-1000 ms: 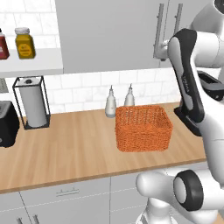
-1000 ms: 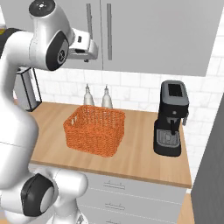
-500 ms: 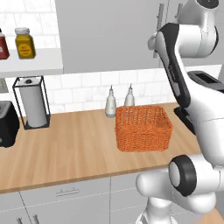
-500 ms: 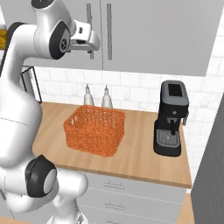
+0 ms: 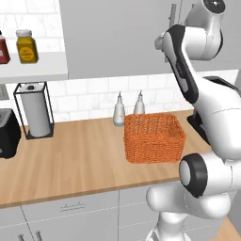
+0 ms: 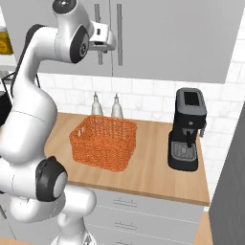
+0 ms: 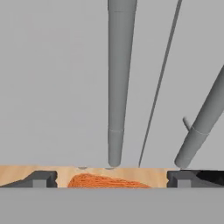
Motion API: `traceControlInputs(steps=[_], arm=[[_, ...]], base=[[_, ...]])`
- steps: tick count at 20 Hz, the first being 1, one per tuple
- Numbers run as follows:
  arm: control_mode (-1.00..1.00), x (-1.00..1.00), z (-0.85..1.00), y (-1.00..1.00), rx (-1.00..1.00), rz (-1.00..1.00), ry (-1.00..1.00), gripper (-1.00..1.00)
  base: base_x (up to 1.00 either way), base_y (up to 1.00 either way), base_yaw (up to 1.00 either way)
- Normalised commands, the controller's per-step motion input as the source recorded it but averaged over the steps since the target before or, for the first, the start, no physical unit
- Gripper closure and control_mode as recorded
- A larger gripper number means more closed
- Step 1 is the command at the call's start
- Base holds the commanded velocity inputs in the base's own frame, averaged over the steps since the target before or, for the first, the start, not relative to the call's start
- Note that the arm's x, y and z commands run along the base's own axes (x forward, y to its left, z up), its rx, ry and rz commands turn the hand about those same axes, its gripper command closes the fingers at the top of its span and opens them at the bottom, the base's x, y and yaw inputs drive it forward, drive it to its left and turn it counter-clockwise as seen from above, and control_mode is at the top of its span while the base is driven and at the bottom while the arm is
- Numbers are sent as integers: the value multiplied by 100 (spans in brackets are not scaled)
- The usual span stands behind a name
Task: Open the cabinet, pick up the bread from the cabinet and place it in the basket. Then move the basket to the dining counter.
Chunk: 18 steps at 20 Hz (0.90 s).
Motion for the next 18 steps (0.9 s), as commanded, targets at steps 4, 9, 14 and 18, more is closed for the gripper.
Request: traceControlInputs(steps=[4, 9, 14, 18], arm=[[-100, 42, 0, -14, 0, 6, -3, -100], [-100, 49, 0, 0, 0, 0, 0, -100], [-100, 48, 0, 0, 0, 0, 0, -100], [-100, 46, -2, 0, -1, 0, 0, 100]], base=[[0, 0, 0], [0, 0, 0], [0, 0, 0], [0, 0, 0]])
